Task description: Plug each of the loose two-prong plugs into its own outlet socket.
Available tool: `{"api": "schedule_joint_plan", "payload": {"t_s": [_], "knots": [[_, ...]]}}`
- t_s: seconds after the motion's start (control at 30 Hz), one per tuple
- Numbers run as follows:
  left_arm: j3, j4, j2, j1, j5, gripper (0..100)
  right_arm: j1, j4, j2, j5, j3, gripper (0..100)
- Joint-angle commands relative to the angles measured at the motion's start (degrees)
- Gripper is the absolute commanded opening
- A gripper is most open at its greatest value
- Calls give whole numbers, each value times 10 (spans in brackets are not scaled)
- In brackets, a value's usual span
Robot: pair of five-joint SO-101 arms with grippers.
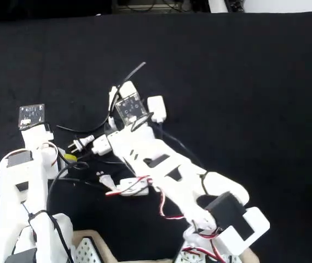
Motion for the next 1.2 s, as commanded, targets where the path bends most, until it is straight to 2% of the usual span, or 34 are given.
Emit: {"api": "schedule_joint_plan", "payload": {"t_s": [0.0,0.4,0.5,0.63,0.77,1.17], "knots": [[-2,-7,-11,-7,-2,303,-19,18,-9,4,6,11],[-2,-7,-11,-7,-2,303,-30,43,-14,4,22,11],[-2,-7,-11,-7,-3,303,-28,101,-31,4,11,15],[-2,-7,-11,-7,-4,303,-31,236,-71,-4,-18,15],[-2,-7,-11,-7,-4,303,-31,321,-92,-62,-44,14],[-2,-7,-10,-7,-4,303,-43,331,-44,-65,-70,12]]}}
